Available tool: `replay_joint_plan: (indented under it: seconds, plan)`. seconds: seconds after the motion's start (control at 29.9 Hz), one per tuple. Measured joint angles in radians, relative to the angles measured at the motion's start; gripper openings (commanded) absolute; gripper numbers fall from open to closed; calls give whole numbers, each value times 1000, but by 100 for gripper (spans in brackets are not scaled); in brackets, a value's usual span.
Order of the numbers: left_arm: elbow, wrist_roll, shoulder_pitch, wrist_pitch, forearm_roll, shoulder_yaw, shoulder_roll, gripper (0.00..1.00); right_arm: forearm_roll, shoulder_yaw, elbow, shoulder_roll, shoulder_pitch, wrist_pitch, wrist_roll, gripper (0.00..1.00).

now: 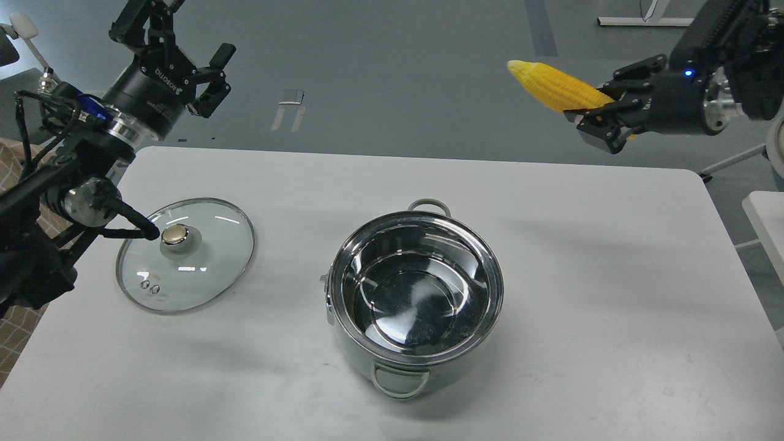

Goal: Open pot and put corn in
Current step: 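Carry the corn cob over the open pot with the right gripper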

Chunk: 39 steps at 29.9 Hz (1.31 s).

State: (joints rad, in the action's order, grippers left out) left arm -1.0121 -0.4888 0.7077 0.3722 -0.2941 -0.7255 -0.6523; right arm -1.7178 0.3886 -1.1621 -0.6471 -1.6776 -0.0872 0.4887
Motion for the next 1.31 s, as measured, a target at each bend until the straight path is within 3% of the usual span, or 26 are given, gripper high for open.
replay_joint_plan:
  seconds: [0.5, 0.64, 0.7, 0.8, 1.31]
  plan:
    - [1, 0, -1, -8, -1, 0, 11, 98, 234, 201, -161, 320, -42, -38, 0, 8]
    - [1, 0, -1, -9, -1, 0, 11, 98, 249, 217, -133, 380, -27, -39, 0, 21]
    - [1, 0, -1, -9, -1, 0, 11, 98, 251, 222, -122, 394, -17, -39, 0, 38]
    - [1, 0, -1, -9, -1, 0, 11, 98, 252, 227, -117, 400, -9, -39, 0, 49]
    - [1, 0, -1, -9, 0, -2, 10, 98, 275, 251, -124, 397, -3, -39, 0, 58]
